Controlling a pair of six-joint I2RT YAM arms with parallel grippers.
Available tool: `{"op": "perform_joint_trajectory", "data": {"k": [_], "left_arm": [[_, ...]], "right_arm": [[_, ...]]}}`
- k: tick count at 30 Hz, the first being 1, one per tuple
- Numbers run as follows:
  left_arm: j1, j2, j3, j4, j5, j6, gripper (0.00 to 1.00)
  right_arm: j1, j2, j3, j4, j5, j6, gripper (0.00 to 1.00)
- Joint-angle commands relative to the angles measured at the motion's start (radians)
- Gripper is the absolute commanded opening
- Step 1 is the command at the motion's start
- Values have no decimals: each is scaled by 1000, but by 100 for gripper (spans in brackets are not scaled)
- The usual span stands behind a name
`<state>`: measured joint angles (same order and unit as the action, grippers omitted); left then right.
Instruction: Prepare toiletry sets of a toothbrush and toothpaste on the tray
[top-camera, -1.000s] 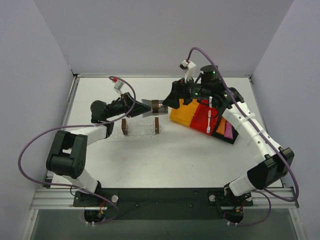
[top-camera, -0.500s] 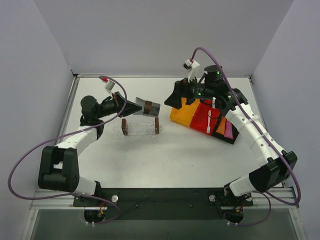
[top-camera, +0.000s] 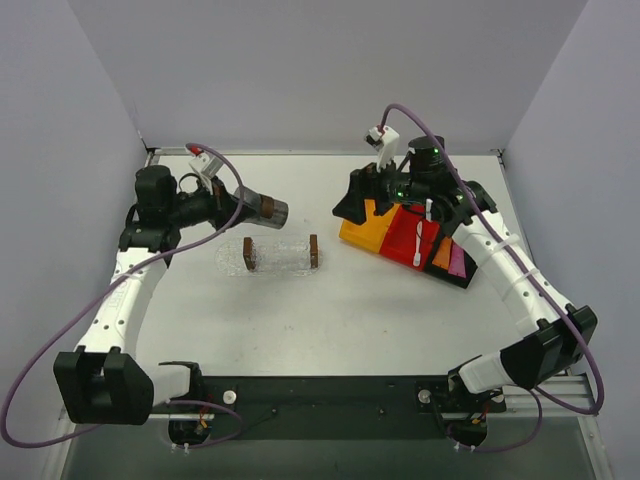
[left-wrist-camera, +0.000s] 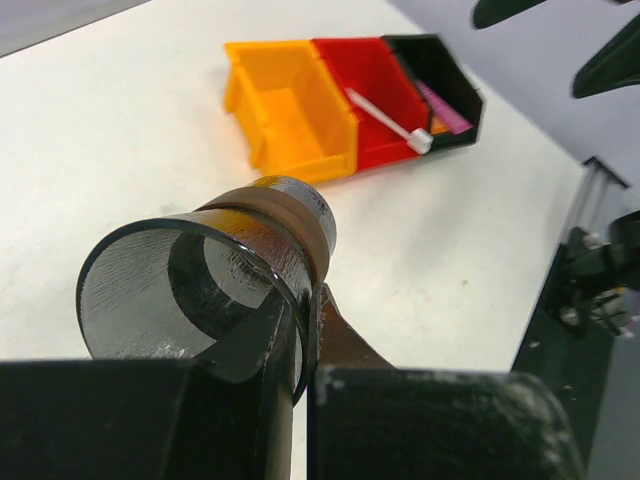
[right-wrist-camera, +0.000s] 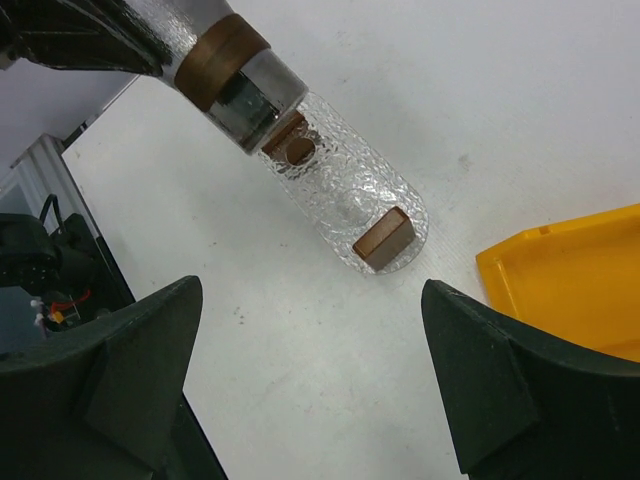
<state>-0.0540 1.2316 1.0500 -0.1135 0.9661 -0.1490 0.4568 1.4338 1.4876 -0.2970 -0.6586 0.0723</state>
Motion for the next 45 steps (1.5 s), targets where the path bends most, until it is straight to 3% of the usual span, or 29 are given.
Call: {"op": "perform_joint_trajectory", "data": {"k": [1,9,18,36,45], "left_arm": [[20,-50,151,-356,-127,310,0],[36,-101,231,-606,-335,495,0],[37,-110,260,-716,-541,615,0],[23,34,209,-667,-698,782,0],[-66,66,121,-572,-751,802,0]], "right_arm": [[-10,-50,-29,-19,23,-63,85],[-26,-127,-116,-37,85,-121,84],[-47,-206,-159,-109,154,-178,84],[-50,-282,-205,-218,297,-252,85],[-52,-276,-217,-223,307,-255,85]]}}
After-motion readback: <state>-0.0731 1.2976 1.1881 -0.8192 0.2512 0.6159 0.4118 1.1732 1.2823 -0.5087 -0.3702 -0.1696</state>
